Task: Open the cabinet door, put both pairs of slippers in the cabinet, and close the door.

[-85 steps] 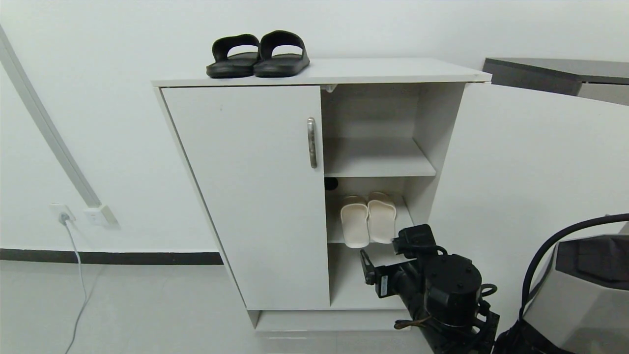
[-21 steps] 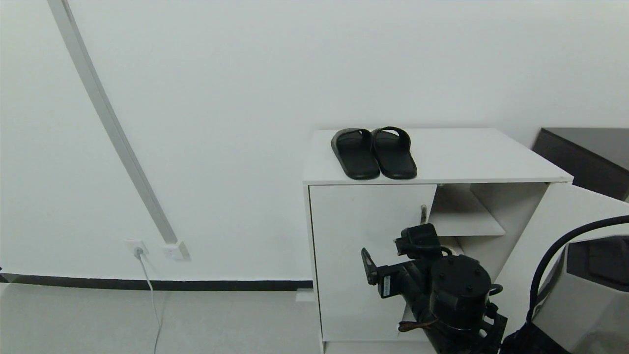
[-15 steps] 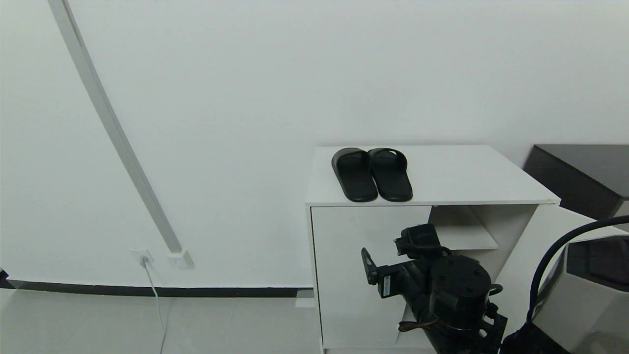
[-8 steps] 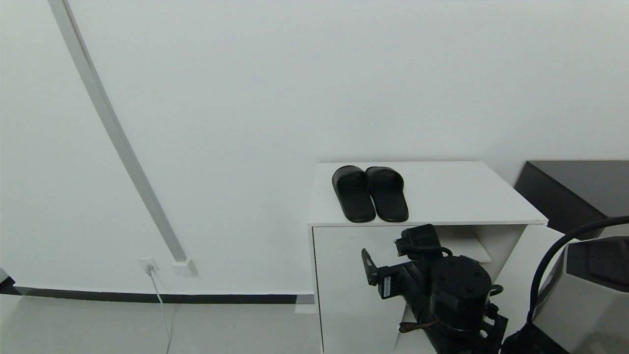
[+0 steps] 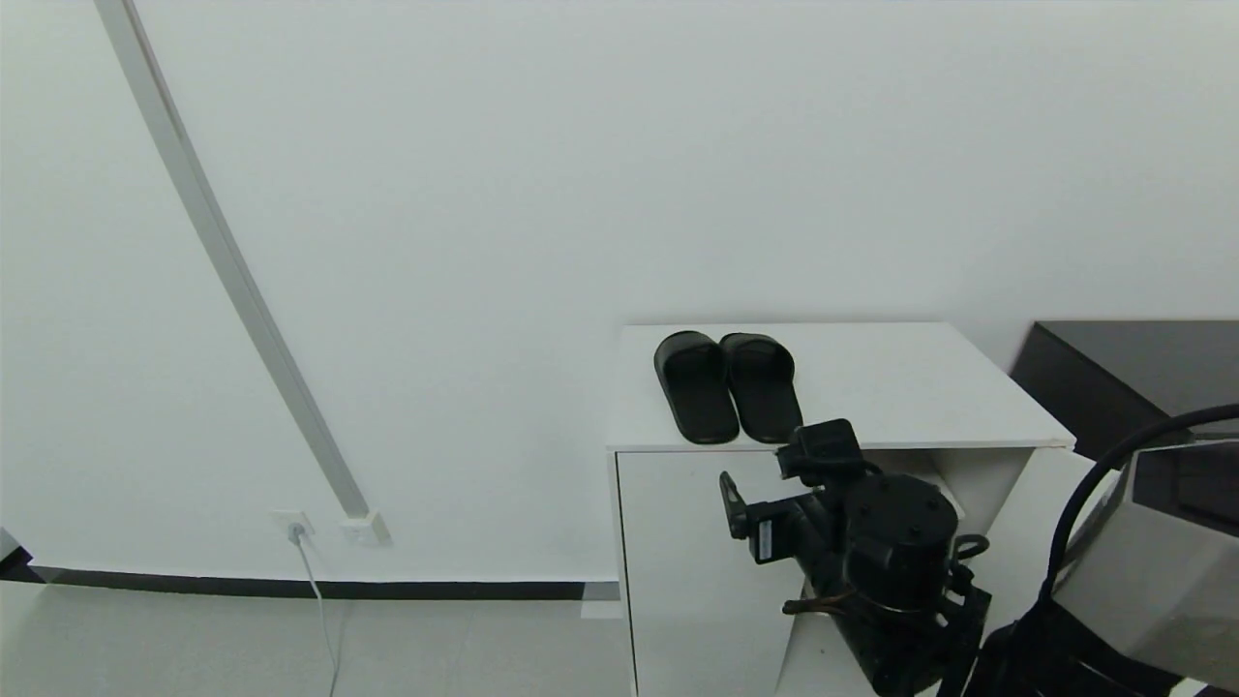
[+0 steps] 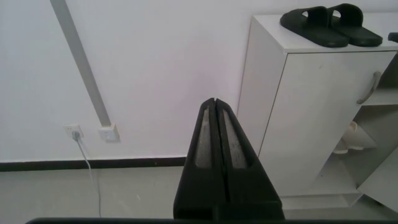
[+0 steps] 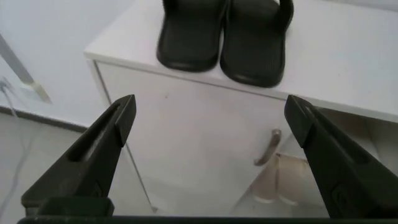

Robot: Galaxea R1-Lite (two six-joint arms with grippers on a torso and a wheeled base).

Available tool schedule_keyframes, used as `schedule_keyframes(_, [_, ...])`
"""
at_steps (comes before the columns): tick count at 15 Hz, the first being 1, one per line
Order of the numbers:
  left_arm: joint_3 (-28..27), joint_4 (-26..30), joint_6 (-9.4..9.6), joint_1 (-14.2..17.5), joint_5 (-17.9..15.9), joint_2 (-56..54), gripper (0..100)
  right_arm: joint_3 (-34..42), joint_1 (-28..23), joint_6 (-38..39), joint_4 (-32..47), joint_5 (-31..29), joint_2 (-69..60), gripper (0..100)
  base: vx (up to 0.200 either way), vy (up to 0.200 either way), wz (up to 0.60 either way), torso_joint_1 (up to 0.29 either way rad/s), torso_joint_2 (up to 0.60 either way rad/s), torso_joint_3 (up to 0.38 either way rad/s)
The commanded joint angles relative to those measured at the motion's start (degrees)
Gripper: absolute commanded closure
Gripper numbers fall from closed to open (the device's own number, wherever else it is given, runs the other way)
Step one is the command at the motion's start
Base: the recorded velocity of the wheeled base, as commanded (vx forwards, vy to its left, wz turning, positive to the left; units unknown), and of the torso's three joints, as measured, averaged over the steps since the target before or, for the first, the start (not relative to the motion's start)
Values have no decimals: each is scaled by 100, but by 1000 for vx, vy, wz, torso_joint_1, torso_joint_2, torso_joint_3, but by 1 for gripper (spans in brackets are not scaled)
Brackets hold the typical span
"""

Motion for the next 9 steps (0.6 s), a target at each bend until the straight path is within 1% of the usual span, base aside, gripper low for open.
schedule_keyframes(1, [0, -1, 2, 0, -1, 5, 100, -552, -203, -14, 565, 1, -261, 0, 0, 0, 0, 0, 0, 0])
schedule_keyframes(2, [0, -1, -7, 0, -1, 5, 100, -1220, -203, 223, 1497, 1, -349, 0, 0, 0, 0, 0, 0, 0])
schedule_keyframes(3, [0, -1, 2, 0, 8, 5, 100, -1598, -203, 496, 2112, 1, -393, 0, 0, 0, 0, 0, 0, 0])
schedule_keyframes(5, [0, -1, 2, 0, -1, 5, 100, -2398, -238, 1138, 3676, 10, -577, 0, 0, 0, 0, 0, 0, 0])
schedule_keyframes(6, [0, -1, -7, 0, -1, 5, 100, -2556, -238, 1208, 3896, 10, -577, 0, 200, 0, 0, 2, 7, 12])
schedule_keyframes(9, [0, -1, -7, 0, -1, 5, 100, -2539, -238, 1217, 3905, 10, -551, 0, 200, 0, 0, -1, -2, 1])
